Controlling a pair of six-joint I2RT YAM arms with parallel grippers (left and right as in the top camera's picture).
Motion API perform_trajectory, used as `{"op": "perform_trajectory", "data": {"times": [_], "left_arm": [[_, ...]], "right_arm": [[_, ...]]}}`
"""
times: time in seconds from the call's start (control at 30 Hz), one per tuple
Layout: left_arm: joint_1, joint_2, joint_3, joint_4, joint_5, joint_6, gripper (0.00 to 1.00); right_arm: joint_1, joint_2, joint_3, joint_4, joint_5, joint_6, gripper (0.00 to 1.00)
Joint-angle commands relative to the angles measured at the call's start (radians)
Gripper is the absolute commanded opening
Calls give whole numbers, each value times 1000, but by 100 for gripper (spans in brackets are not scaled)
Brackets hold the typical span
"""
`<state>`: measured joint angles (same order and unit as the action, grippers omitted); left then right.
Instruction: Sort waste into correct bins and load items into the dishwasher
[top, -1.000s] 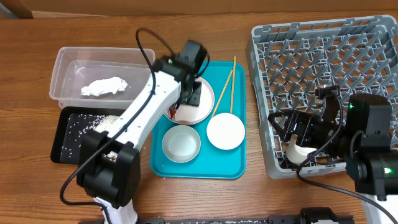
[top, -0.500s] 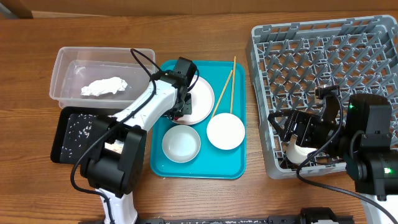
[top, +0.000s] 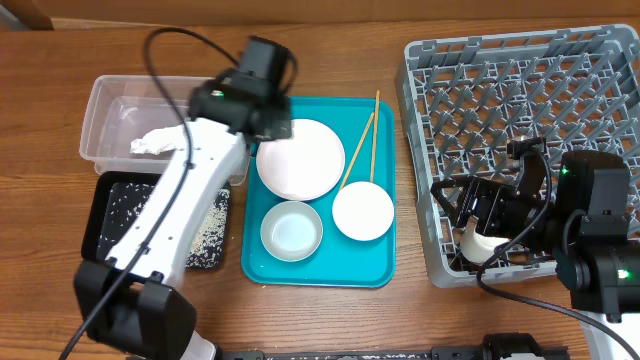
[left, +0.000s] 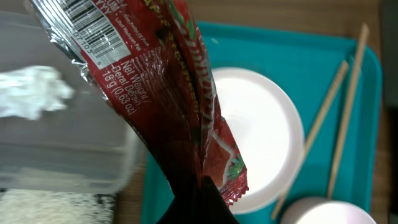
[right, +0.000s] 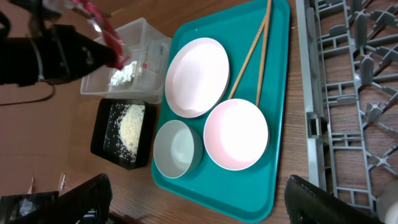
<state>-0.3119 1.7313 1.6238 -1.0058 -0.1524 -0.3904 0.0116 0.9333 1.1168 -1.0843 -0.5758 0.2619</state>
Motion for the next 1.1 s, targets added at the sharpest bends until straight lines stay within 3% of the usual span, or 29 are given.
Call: {"op": "perform_trajectory", "data": {"times": [0.0,0.1,0.23,0.3,0.47,0.7,1.07], "left_arm": [[109,49,-47,-7,-60,-33,4],[194,109,-68,-2,-32,-69,10],[245,122,-38,-6,155,23,46],[237,97,5,-37,226,61,56],[124,-9,62,-90,221,103,63],[-76,-63,56,-180,219,94,58],[-277,-63,-72,-198,108,-95,56]], "right_arm": [[-5,-7,17,6,-2,-1,91],[-5,-7,17,5,-2,-1,91],[-5,-7,17,5,-2,-1,91],[-5,-7,17,2,-2,-1,91],[-5,-7,17,-1,-1,-2,91],[-5,-7,17,-4,25,-1,91],[-5,-7,17,-10,51,-1,93]]}}
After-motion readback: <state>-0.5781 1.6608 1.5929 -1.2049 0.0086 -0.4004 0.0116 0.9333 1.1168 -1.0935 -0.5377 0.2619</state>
